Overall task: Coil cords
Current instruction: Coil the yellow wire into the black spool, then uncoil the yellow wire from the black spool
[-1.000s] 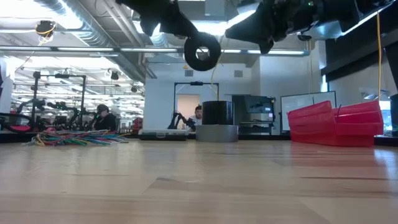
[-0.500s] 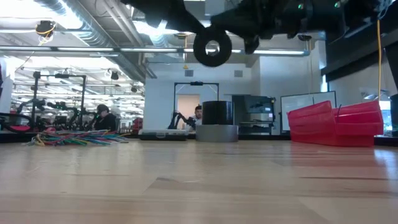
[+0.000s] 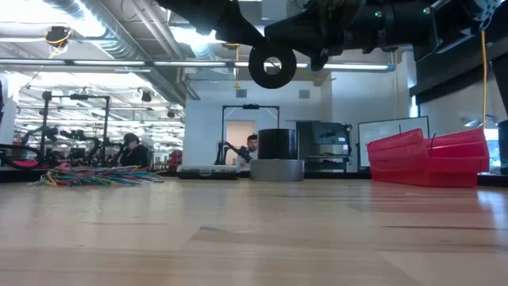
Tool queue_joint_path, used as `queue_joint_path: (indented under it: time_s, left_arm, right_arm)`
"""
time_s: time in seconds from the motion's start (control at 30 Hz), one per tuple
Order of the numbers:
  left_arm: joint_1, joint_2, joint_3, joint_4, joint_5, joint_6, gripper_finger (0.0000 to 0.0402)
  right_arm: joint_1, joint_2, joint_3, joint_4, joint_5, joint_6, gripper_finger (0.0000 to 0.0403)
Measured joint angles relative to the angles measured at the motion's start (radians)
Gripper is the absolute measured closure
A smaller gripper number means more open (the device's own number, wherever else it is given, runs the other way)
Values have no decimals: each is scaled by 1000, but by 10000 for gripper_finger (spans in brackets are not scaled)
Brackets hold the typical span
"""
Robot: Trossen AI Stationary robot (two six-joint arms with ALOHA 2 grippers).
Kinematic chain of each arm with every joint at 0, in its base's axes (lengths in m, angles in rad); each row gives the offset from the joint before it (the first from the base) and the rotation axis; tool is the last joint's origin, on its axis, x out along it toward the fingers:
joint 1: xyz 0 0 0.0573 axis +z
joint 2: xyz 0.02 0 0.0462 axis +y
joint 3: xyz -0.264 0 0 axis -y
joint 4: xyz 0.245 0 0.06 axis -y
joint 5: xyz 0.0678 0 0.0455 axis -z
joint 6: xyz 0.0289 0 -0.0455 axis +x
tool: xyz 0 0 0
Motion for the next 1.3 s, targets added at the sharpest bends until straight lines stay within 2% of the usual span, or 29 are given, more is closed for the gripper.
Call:
queue_joint_path:
  time_s: [0.1, 0.2, 0.33, 0.43, 0.63, 0.83, 1.0, 1.1, 1.17, 1.23, 1.3]
  left_arm:
    - [0, 0, 0, -4, 10, -2, 401]
    - [0, 0, 0, -5, 14, 5, 401]
    - [0, -2, 2, -7, 17, 1, 401]
    - [0, -2, 2, -2, 15, 18, 401]
    - [-1, -2, 2, -22, 15, 22, 401]
    - [0, 12, -2, -27, 19, 34, 401]
    - [-2, 25, -3, 1, 133, 79, 401]
    - [-1, 26, -3, -7, 149, 83, 401]
    - [1, 26, -3, -10, 149, 83, 401]
    - [0, 26, -3, -7, 148, 83, 401]
    - [-4, 26, -3, -3, 148, 77, 401]
  right_arm:
    - [1, 1, 0, 11, 3, -3, 365]
    - [1, -10, 2, -1, 3, -17, 322]
    - [2, -113, 22, -207, 2, -156, 270]
    - [16, -220, 53, -395, 23, -206, 249]
    - [20, -370, 69, -656, 76, -210, 240]
    - [20, -393, 69, -848, 211, -158, 240]
    - [19, -371, 68, -846, 275, -179, 240]
    - [19, -370, 68, -845, 389, -321, 239]
    - [19, -370, 68, -844, 458, -338, 239]
    - [19, -370, 68, -842, 454, -294, 239]
    - [19, -369, 68, -844, 396, -232, 239]
